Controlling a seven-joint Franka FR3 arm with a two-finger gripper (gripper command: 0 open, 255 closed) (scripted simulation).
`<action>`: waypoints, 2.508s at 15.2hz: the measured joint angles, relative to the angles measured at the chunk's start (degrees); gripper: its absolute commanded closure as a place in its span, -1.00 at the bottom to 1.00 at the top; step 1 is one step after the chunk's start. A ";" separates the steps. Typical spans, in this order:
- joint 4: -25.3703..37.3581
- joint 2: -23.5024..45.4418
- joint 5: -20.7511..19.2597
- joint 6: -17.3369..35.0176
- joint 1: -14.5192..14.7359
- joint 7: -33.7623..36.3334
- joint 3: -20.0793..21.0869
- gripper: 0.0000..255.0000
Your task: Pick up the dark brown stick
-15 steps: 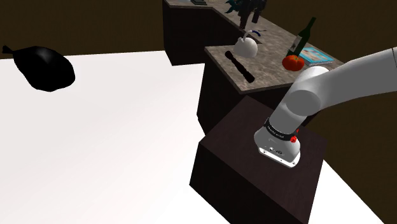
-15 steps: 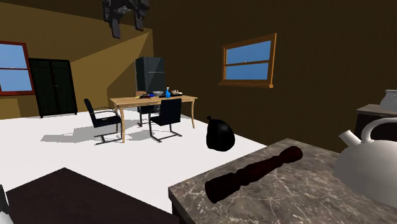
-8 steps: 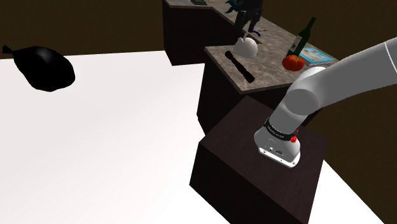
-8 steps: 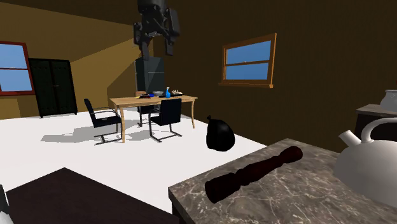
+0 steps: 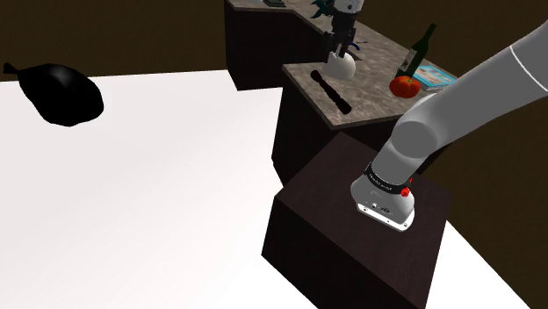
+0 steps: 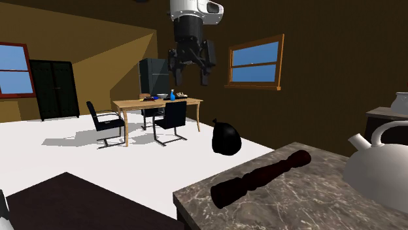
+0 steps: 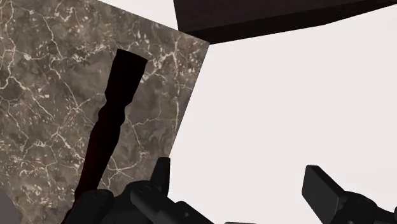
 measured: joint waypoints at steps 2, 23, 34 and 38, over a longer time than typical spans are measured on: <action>1.04 4.08 0.63 3.08 -0.39 -1.29 -2.00 -1.00; 19.95 46.37 25.07 20.86 -11.16 -21.07 -9.31 -1.00; 20.91 51.76 28.52 24.76 -13.05 -23.14 -7.23 1.00; 20.95 51.78 28.56 24.75 -13.08 -23.15 -7.23 1.00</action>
